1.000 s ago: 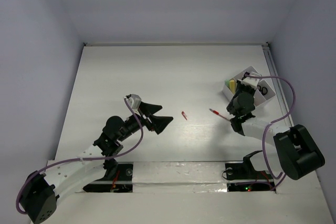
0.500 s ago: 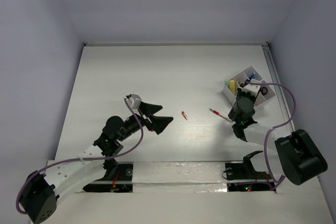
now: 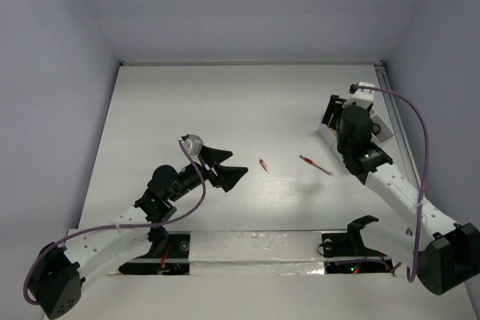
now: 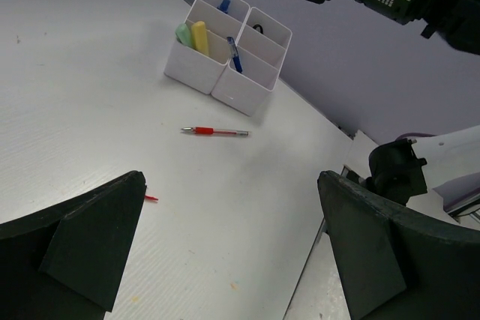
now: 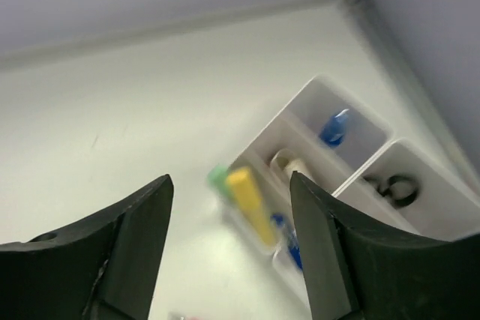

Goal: Sort the stationery into containers
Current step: Place the pen in the storage box, then pick up the pen from the center of the board.

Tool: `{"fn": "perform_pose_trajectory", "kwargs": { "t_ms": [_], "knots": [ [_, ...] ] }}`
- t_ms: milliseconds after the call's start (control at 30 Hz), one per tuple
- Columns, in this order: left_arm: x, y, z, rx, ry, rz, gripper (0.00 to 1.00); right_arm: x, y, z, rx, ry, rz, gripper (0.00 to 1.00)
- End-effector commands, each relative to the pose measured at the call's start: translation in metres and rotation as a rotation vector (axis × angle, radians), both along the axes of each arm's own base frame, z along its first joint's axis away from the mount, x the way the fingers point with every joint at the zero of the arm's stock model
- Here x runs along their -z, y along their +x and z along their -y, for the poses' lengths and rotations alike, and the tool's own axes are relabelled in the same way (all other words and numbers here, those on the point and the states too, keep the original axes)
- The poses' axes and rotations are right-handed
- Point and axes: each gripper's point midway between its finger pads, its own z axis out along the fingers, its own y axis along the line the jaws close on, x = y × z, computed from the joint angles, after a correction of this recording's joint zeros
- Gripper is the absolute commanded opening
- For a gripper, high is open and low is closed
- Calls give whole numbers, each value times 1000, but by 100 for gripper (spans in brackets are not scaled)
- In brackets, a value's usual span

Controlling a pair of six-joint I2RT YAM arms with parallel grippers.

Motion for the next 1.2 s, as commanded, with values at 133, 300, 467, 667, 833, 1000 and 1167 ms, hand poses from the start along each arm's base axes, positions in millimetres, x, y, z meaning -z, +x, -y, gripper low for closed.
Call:
{"fn": "perform_pose_trajectory", "kwargs": {
  "t_ms": [133, 300, 467, 667, 833, 1000, 1167],
  "knots": [
    [-19, 1, 0, -6, -35, 57, 99, 98, -67, -73, -402, 182, -613, 56],
    [-19, 3, -1, -20, -26, 60, 99, 137, -88, -91, -483, 221, -844, 56],
    [-19, 5, -3, -36, -17, 62, 99, 158, -79, -98, -491, 203, -953, 69],
    [-19, 6, -4, -44, -11, 66, 99, 176, -64, -83, -393, 120, -1018, 75],
    [-19, 6, -4, -44, -9, 66, 99, 196, -51, -78, -342, 65, -1078, 71],
    [-18, 7, -5, -48, -8, 66, 99, 216, -53, -80, -341, 58, -1161, 61],
    [-19, 6, -5, -47, -8, 68, 99, 227, -55, -83, -351, 65, -1202, 43]
  ]
}}
